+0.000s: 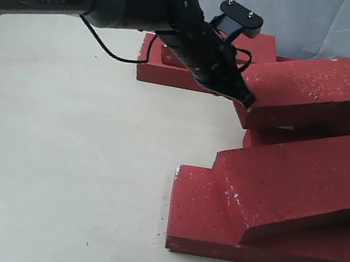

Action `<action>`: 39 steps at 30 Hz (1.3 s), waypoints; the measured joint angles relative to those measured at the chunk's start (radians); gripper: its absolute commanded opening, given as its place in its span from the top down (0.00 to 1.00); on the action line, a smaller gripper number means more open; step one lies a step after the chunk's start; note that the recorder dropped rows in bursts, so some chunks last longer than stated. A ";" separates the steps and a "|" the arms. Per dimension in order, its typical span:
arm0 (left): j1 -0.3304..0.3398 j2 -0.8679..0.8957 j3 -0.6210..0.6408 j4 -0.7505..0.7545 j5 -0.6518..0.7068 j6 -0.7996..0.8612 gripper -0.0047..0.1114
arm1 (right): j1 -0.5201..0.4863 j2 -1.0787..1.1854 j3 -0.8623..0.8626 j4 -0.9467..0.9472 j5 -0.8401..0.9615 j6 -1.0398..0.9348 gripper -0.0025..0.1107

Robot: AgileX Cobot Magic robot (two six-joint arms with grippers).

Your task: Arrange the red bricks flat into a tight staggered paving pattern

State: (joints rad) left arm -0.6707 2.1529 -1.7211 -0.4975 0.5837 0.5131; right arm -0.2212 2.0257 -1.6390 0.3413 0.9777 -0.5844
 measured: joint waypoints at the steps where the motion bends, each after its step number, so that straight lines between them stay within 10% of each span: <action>1: 0.005 -0.007 0.000 0.002 0.012 0.000 0.96 | 0.004 0.000 0.000 0.010 0.002 -0.006 0.99; 39: 0.373 -0.141 0.217 0.256 0.229 -0.015 0.96 | 0.519 0.075 0.000 -0.043 -0.026 0.060 0.99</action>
State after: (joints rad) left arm -0.2980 2.0121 -1.5040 -0.2414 0.8130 0.4981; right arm 0.2981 2.1006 -1.6390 0.2981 0.9521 -0.5241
